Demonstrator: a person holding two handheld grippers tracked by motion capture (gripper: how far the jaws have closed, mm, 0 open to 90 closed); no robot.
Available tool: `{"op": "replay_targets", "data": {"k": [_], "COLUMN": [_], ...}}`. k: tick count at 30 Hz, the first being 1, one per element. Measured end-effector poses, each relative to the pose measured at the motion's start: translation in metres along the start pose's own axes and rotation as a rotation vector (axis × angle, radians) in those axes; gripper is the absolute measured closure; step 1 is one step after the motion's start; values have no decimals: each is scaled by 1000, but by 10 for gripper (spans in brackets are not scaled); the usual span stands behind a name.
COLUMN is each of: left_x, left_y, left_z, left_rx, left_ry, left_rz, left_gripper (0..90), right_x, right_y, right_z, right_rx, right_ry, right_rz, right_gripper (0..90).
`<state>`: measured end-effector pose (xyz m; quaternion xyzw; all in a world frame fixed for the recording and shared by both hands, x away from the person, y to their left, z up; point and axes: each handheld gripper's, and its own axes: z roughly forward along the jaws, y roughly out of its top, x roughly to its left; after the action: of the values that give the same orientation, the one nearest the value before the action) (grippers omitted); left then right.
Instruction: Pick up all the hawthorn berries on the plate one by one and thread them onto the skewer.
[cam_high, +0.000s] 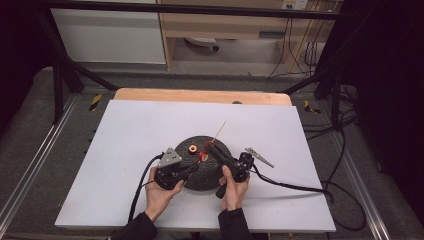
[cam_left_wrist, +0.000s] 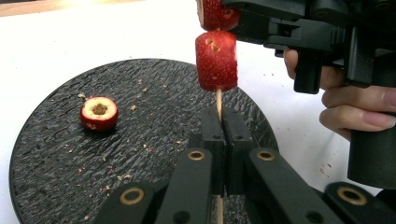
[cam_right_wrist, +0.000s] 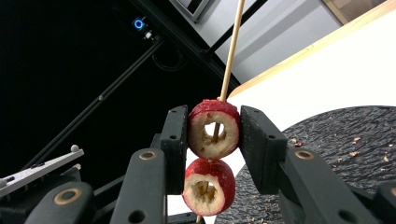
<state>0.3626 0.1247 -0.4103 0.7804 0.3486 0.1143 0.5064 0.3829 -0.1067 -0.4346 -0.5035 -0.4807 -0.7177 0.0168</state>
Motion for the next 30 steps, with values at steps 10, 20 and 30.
{"op": "replay_targets", "data": {"k": [10,20,30], "left_x": [3,17,34], "left_y": [-1,-13,-25], "left_z": [-10,-28,-56], "left_rx": [3,45,64], "left_ry": [3,26,49], "left_rz": [15,21,14], "left_gripper": [888,888,887], "right_x": [2,-1,-7], "right_y": [9,21,22], "right_z": [-2,-4,-5], "right_rx": [45,199,354], "right_ry": [-20,-65,-104], "right_rz": [-81,-230,-330], "right_gripper": [424,166,64]}}
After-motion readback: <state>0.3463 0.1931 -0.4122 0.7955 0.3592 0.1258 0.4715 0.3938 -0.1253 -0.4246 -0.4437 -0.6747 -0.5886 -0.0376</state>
